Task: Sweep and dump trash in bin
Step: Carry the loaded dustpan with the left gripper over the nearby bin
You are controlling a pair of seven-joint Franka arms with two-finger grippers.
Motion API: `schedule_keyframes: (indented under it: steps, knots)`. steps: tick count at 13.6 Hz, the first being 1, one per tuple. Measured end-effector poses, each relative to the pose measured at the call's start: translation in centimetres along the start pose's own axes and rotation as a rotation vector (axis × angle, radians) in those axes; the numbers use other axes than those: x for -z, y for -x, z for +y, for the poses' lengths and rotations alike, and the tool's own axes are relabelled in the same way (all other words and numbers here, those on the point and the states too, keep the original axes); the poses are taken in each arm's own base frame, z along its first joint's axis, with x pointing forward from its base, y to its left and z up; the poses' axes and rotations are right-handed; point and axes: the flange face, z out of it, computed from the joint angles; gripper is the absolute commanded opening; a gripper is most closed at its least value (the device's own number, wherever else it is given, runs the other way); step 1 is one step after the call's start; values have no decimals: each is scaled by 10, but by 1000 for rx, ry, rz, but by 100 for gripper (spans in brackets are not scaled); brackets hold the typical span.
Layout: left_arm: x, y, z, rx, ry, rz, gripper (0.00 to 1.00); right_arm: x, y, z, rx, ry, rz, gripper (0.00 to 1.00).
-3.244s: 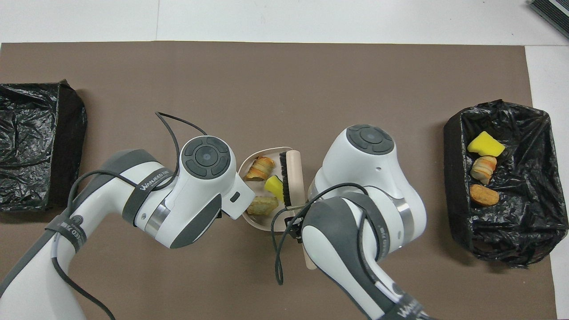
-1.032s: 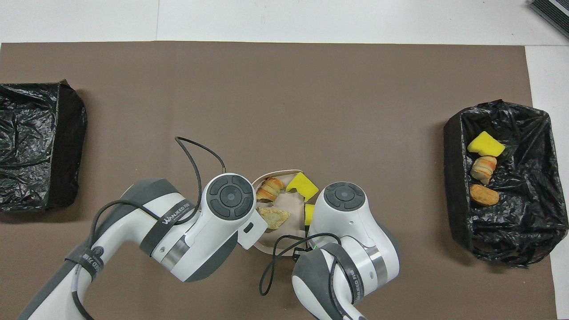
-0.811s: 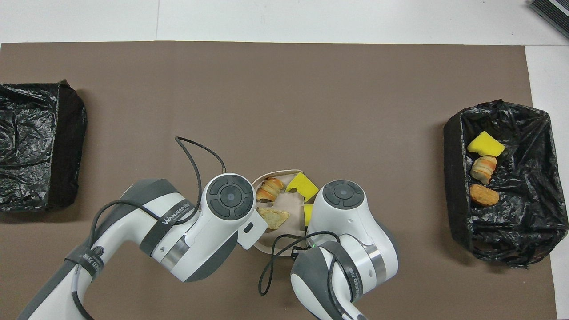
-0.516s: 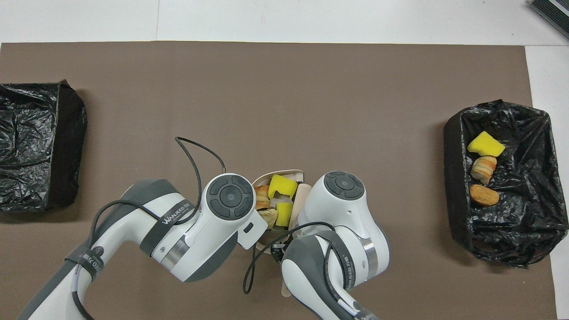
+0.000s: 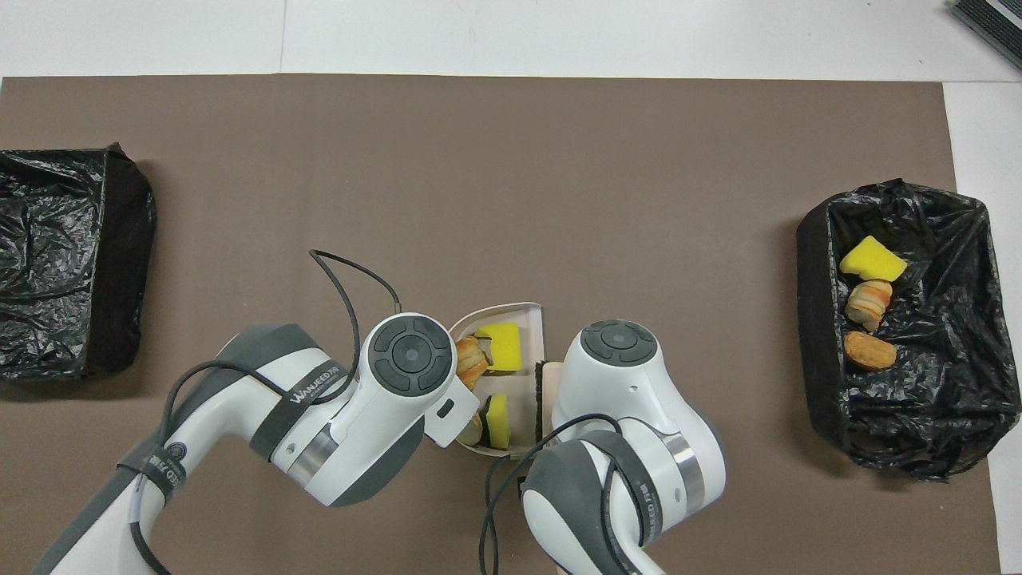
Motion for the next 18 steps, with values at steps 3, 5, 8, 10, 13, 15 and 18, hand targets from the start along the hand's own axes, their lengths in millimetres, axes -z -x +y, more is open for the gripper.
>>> schedule_keyframes:
  steps: [3,5,8,10,13,15,18]
  knots:
    - [-1,10,-10,30,2,17,0,35,7,32,-33,7,34,0]
    - [-1,24,-22,29,1,32,0,60,9,55,-59,39,70,0]
    - [18,65,-41,4,-18,67,0,77,10,64,-64,89,107,0]
    - [37,108,-53,8,-24,103,0,79,11,61,-58,94,113,0]
    - [58,179,-74,40,-53,139,0,84,7,60,-56,100,125,0]
    - [70,220,-89,63,-76,155,0,94,3,56,-51,102,142,0]
    - [76,297,-109,113,-104,173,0,124,-3,44,-33,95,144,0]
